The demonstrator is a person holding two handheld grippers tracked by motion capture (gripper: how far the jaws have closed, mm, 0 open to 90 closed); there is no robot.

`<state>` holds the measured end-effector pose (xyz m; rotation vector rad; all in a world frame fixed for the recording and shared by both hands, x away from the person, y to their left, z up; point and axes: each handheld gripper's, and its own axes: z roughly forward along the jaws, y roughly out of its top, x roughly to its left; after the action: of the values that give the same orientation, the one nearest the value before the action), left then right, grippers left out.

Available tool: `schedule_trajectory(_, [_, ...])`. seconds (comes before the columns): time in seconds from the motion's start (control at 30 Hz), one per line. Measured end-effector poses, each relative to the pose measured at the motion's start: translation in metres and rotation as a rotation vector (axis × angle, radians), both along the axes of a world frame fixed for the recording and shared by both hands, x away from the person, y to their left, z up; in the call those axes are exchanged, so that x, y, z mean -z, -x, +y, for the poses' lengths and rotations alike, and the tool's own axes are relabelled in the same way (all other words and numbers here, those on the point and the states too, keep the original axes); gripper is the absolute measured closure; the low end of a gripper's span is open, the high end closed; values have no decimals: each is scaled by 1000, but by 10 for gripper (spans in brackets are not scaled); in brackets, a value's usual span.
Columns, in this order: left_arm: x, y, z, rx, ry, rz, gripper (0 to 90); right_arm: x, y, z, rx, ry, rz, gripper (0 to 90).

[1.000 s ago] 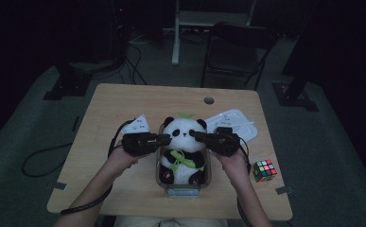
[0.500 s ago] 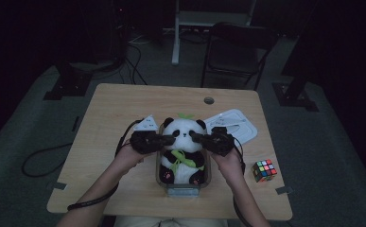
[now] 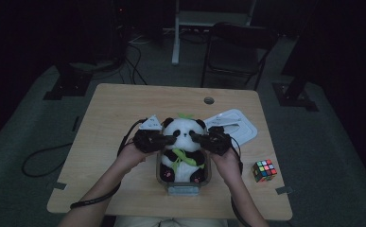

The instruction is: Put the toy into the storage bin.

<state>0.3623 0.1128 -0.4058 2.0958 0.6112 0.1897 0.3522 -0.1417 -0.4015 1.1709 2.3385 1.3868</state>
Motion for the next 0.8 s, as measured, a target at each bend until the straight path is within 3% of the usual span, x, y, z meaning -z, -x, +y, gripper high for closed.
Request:
schedule_trajectory(0.3, [3,-9,-5,-14,-44,37,900,5,-9,4,14,31,30,900])
schedule_trajectory(0.6, [11,-14,-15,-11,-150,30,900,11,-15,7,5,88,65,900])
schedule_trajectory(0.67, [12,-16,-13,-11,-150,48,900,13,-15,8,4,104,66,900])
schedule_trajectory(0.8, [13,-15,-13,-16,-153,41,900,17,-17,6,2,84,84,900])
